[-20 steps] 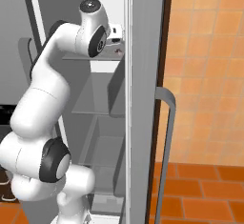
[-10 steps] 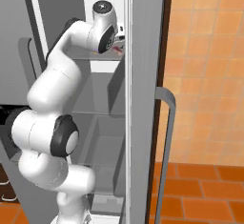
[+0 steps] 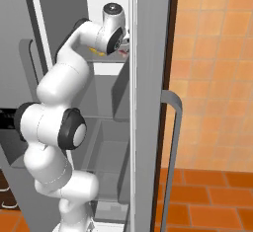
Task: Place one corn and one steak in each tupperware on the nearby counter, to pack two identical lunches.
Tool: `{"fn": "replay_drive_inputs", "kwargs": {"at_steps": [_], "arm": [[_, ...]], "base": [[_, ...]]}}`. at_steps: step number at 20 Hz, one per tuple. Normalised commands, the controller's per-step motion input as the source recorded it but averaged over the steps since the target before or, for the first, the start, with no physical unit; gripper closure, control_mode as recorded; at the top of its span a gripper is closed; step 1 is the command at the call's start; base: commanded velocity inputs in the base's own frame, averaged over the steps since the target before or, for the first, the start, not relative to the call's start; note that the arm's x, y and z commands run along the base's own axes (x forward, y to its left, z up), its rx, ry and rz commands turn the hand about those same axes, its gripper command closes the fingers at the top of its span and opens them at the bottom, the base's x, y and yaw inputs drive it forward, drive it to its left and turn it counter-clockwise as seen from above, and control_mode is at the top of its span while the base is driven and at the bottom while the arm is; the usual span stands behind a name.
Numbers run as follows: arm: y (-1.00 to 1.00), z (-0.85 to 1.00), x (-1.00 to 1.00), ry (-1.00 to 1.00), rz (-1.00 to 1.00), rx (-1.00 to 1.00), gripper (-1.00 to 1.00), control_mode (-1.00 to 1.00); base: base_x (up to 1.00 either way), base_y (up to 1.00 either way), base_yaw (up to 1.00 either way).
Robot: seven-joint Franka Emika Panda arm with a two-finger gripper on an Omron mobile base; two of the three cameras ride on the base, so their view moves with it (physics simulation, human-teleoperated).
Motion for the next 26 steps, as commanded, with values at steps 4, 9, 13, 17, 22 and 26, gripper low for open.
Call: {"fn": "replay_drive_inputs", "kwargs": {"at_steps": [4,9,13,17,22,26], "arm": [[0.0,0.02,0.28,0.0,0.01,0.0,-1.0,-1.0],[0.0,0.02,0.31,0.0,0.0,0.0,-1.0,-1.0],[-0.03,-0.03,0.29,0.04,0.0,0.01,-1.0,-1.0],[0.0,-0.14,0.0,0.06,0.0,0.0,-1.0,-1.0],[0.0,-0.39,-0.05,0.02,0.0,0.0,-1.0,-1.0],[-0.04,-0.06,-0.04,0.0,0.06,0.0,-1.0,-1.0]], "base": [[0.0,0.0,0.0],[0.0,0.0,0.0],[0.0,0.0,0.0],[0.0,0.0,0.0],[0.0,0.0,0.0],[0.0,0.0,0.0]]}}
